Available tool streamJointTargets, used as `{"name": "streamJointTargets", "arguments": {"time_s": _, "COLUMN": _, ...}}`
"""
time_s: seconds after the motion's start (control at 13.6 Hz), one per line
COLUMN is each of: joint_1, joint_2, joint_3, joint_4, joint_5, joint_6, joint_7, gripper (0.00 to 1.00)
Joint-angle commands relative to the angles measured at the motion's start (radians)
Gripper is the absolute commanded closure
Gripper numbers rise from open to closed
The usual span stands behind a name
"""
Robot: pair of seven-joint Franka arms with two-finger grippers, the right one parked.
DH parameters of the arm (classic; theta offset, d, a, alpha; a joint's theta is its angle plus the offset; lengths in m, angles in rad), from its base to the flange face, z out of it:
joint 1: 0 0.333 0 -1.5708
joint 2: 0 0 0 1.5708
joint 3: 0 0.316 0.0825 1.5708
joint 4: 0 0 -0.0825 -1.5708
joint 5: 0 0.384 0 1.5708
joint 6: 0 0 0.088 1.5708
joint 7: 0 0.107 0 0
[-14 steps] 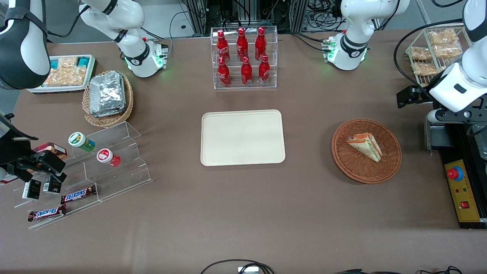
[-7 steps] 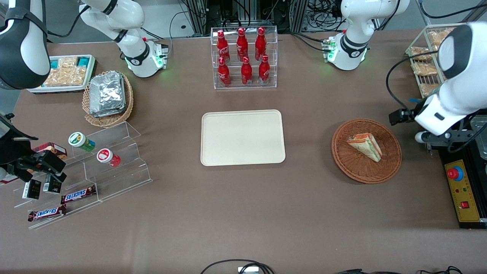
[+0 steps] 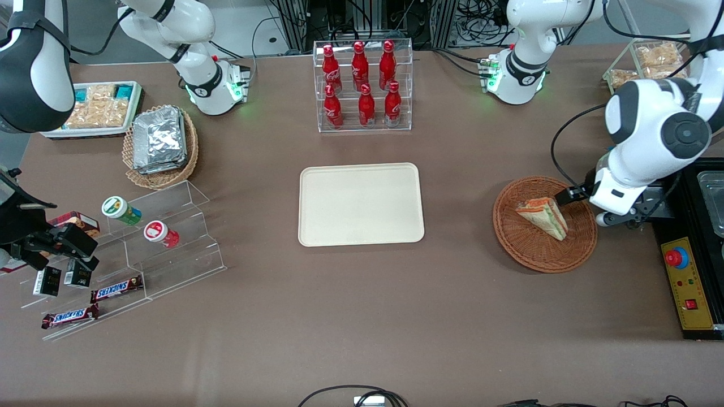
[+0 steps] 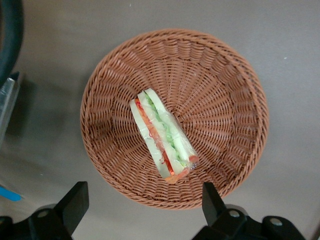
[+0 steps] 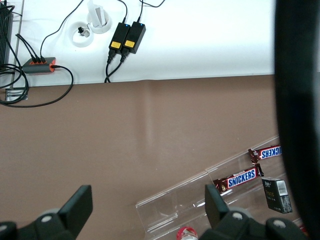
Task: Place sandwich from basket to tray
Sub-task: 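Lower the open left gripper around the wrapped sandwich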
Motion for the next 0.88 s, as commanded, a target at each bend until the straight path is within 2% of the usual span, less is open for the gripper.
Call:
{"name": "streamJointTargets", "arguments": {"time_s": 0.0, "joint_1": -0.003, "joint_2": -0.007, "joint_3": -0.004, "joint_4": -0.057, "joint_5": 0.013, "joint_6": 0.067, "joint_7": -0.109, "gripper": 0.0}}
{"name": "streamJointTargets", "arguments": {"time_s": 0.51, "joint_1": -0.013, "joint_2": 0.095, "joint_3": -0.004, "joint_4": -0.132, "joint_5": 0.015, "joint_6": 0.266, "joint_7": -0.304, "gripper": 0.0}}
{"name": "streamJointTargets", "arguments": {"time_s": 0.81, "joint_1": -0.015, "joint_2": 0.133, "joint_3": -0.004, "joint_4": -0.148, "joint_5": 0.015, "joint_6": 0.316, "joint_7": -0.332, "gripper": 0.0}}
